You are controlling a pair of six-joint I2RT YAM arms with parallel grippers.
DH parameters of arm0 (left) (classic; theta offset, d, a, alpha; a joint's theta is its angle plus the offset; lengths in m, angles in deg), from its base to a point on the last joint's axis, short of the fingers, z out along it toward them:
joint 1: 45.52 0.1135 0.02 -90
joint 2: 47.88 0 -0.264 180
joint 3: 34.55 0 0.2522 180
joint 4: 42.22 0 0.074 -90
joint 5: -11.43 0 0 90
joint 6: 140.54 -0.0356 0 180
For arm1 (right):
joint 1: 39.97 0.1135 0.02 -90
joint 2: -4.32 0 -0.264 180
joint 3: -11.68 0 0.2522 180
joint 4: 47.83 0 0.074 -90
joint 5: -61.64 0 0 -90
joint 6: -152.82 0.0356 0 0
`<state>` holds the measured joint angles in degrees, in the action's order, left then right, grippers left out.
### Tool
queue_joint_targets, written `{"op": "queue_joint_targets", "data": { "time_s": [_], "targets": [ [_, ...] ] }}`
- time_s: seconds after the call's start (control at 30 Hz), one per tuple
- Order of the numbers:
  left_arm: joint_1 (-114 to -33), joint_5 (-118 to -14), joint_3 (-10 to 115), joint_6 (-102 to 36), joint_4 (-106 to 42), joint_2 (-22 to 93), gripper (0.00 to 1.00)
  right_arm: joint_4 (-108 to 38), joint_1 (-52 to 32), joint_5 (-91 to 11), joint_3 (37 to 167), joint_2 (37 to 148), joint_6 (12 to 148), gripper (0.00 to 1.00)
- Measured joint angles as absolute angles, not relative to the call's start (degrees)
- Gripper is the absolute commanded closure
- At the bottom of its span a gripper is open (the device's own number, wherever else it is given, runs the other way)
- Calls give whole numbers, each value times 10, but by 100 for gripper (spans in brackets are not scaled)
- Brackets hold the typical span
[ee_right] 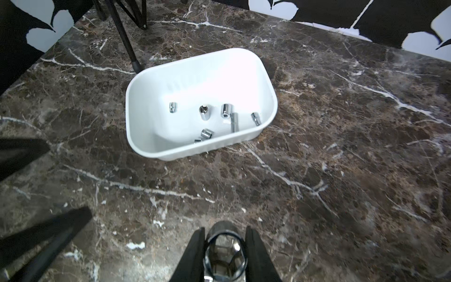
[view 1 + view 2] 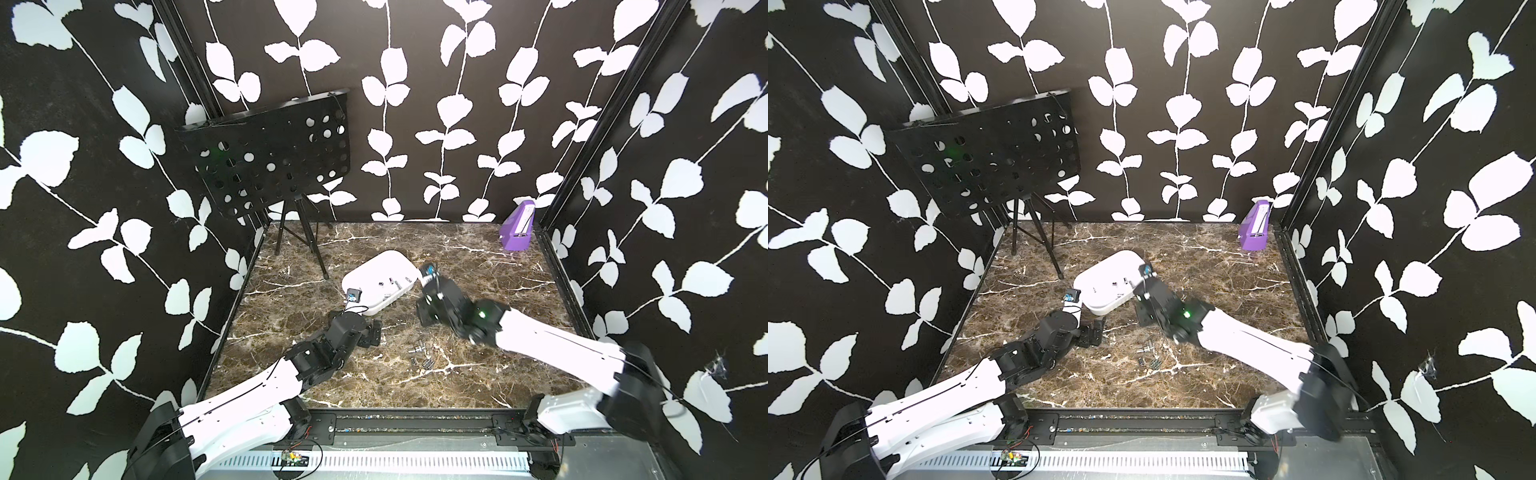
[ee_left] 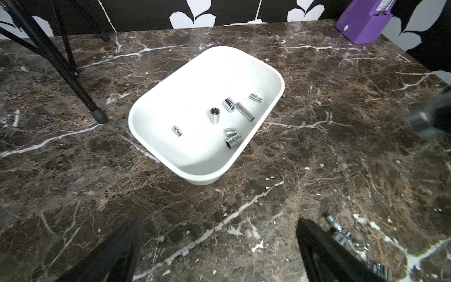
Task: Put the socket on the desktop into the storage box
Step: Place the socket head in the storage box, then pick up the socket head from the center of the board.
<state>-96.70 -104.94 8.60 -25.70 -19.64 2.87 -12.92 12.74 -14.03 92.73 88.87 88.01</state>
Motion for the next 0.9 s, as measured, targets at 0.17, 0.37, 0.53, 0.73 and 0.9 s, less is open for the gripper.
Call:
{"op": "queue_joint_targets", "data": {
  "time_s": [0.17,0.37,0.53,0.73,0.9],
  "targets": [
    [-967,-1063,82,-254,-196,26,1,-121,93,-184,1108,1077,863,85],
    [-955,-1055,82,-248,-197,37,1,-91,64,-233,1289,1269,861,84],
    [-923,-1019,75,-242,-202,38,1,-44,53,-239,1386,1360,857,81],
    [-901,-985,63,-234,-207,33,1,-16,52,-244,1400,1375,854,65],
    [-901,-968,61,-233,-211,30,1,-13,52,-246,1402,1368,851,54]
  ]
}}
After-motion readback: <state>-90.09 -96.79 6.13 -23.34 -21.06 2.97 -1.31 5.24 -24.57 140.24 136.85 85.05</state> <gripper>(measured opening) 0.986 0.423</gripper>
